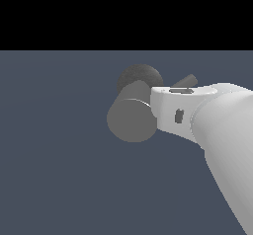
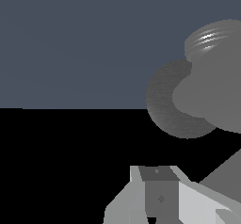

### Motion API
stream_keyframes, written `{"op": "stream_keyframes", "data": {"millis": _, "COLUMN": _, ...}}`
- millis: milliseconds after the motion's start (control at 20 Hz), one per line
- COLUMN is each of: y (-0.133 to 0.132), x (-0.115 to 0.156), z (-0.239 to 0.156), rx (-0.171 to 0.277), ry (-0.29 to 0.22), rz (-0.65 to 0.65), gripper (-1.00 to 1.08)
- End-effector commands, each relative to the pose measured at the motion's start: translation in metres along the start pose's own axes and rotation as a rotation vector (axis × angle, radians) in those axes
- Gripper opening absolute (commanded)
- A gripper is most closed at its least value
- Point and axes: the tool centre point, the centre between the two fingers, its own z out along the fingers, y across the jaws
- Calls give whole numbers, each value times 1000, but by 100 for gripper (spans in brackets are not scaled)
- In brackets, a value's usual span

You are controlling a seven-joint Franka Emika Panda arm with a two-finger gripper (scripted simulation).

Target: Turn on the faucet by rotating a designated handle.

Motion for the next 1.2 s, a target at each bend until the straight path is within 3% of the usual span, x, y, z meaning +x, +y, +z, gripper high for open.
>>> {"op": "stream_keyframes", "data": {"millis": 0, "y": 22, "x": -26, "z": 1, "rx": -34, "ry": -48, "rz": -2, "gripper": -100}}
{"op": "stream_keyframes", "data": {"millis": 450, "y": 40, "x": -50, "z": -1, "rx": -41, "ry": -63, "rz": -2, "gripper": -100}}
{"op": "stream_keyframes", "data": {"millis": 500, "y": 21, "x": -20, "z": -2, "rx": -7, "ry": 3, "rz": 2, "gripper": -100}}
{"op": "stream_keyframes", "data": {"millis": 1150, "y": 66, "x": -55, "z": -3, "rx": -27, "ry": -35, "rz": -1, "gripper": -100}}
